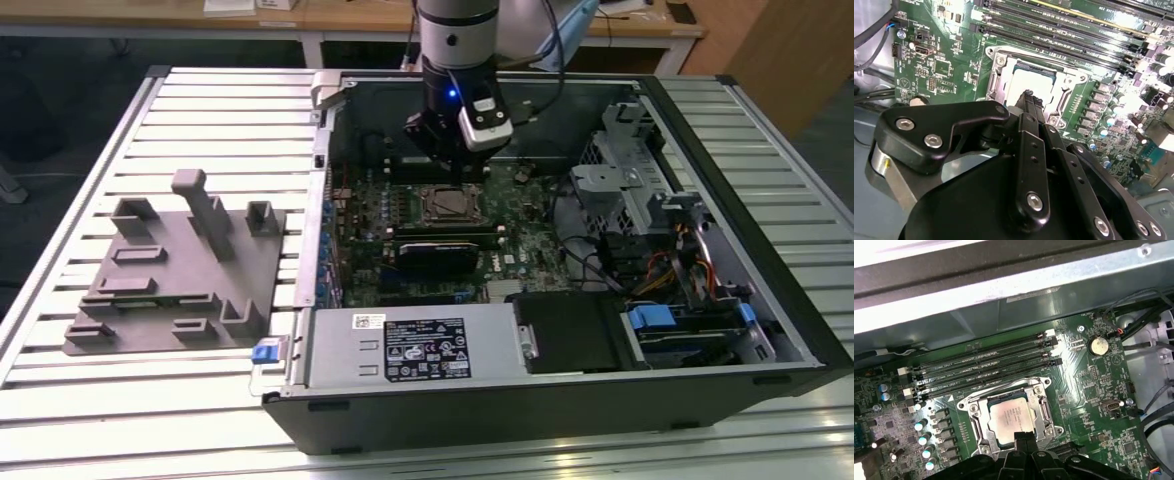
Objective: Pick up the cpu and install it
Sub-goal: 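Install the first cpu locking lever, then install the second cpu locking lever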
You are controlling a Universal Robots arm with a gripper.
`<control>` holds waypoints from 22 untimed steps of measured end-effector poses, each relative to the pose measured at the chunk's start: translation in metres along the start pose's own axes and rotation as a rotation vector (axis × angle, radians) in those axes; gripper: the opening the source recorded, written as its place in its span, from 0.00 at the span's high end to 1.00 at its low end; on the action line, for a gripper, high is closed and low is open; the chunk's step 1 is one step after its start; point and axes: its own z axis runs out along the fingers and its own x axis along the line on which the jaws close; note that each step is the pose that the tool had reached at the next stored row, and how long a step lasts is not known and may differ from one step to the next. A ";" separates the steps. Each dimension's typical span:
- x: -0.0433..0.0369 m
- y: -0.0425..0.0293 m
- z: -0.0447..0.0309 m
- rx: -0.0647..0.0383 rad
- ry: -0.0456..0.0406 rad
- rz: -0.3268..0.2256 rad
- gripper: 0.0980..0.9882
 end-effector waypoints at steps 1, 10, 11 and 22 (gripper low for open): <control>0.0000 0.0000 0.0000 0.000 0.0000 0.000 0.99; -0.0004 0.0000 -0.0039 0.000 0.0000 0.000 0.99; -0.0004 0.0001 -0.0043 0.000 0.0000 0.000 0.99; -0.0009 -0.0014 -0.0044 0.000 0.0000 0.000 0.99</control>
